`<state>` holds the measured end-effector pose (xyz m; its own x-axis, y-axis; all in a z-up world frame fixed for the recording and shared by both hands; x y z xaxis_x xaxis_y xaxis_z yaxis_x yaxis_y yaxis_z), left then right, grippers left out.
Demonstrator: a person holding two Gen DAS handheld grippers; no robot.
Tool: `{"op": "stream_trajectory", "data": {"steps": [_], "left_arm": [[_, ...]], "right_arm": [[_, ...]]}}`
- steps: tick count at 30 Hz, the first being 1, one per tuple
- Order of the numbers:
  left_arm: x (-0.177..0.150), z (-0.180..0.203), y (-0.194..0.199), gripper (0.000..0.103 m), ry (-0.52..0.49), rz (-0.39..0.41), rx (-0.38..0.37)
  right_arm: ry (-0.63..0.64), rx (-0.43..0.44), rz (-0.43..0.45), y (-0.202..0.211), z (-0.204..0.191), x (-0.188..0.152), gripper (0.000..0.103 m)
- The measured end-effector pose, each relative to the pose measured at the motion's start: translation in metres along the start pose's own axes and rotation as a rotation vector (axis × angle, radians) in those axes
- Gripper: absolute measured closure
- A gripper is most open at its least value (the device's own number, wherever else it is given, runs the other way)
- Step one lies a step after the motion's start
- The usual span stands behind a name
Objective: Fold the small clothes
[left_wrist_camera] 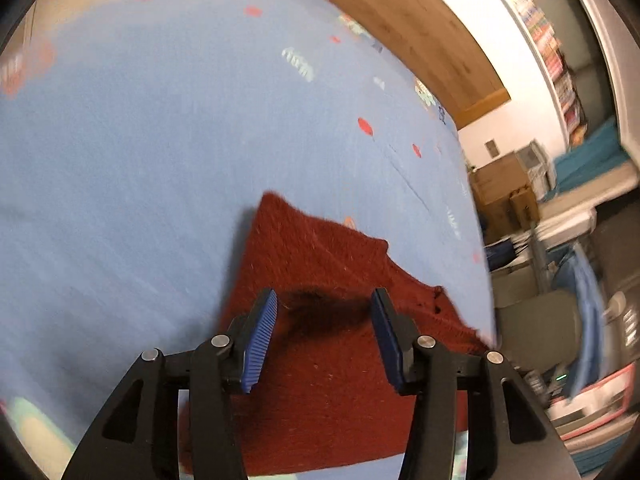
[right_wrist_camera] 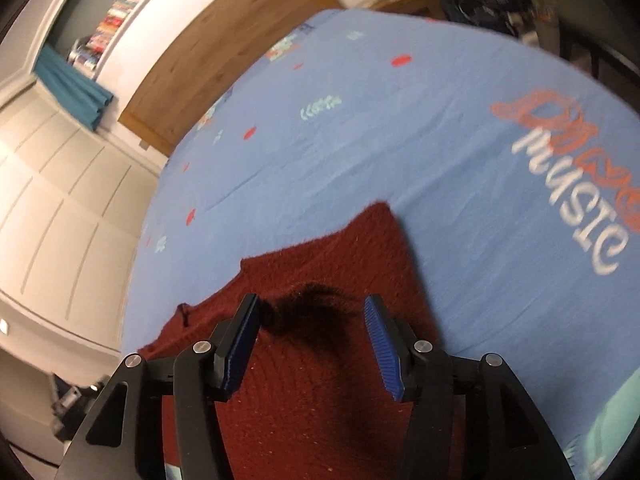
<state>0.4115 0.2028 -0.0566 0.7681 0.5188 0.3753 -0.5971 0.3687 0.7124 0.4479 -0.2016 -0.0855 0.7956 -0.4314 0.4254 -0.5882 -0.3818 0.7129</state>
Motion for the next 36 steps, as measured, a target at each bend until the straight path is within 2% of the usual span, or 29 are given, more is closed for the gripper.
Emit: {"op": "stream_trajectory", "data": {"steps": [5,9,14,18,19,22,25,30,36], "left_arm": [[-0.02,0.035,-0.011,0.06,-0.18,0.023,0.094],[-0.04,0.055,-0.037,0.06,-0.306,0.03,0.146],[-0.058,0.06,-0.078,0.06,-0.451,0.076,0.295],[-0.063,0.048,-0.112,0.059,-0.504,0.054,0.367],[-0.066,0.044,-0.117,0.054,-0.517,0.053,0.381],[-0.068,0.039,-0.121,0.044,-0.529,0.05,0.387],[-0.07,0.035,-0.122,0.04,-0.533,0.039,0.382],[-0.071,0.034,-0.116,0.039,-0.54,0.022,0.383],[-0.082,0.046,-0.098,0.039,-0.584,0.072,0.42]], "right_arm": [[0.139,-0.047,0.026,0.004,-0.022,0.001,0.048],[0.283,-0.097,-0.01,-0.019,-0.046,-0.009,0.048],[0.382,-0.125,-0.053,-0.053,-0.06,-0.026,0.048],[0.44,-0.184,-0.097,-0.078,-0.053,-0.04,0.048],[0.453,-0.199,-0.103,-0.081,-0.049,-0.042,0.048],[0.459,-0.228,-0.09,-0.08,-0.038,-0.039,0.048],[0.446,-0.249,-0.082,-0.076,-0.028,-0.034,0.049],[0.466,-0.28,-0.051,-0.062,-0.034,-0.035,0.048],[0.509,-0.234,-0.036,-0.038,-0.052,-0.059,0.048]]}}
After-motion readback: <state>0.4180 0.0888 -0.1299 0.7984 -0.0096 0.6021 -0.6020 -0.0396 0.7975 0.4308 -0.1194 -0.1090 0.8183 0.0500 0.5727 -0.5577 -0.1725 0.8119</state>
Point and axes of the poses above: each gripper's, at about its wrist camera, not at the fingertips, and y roughly against the way its jaws point, z to its right, x to its top, the point moved 6 cm from there along -y, roughly the way its jaws point, and after that the axes turned 1 degree about -z, right-handed, at the moved point
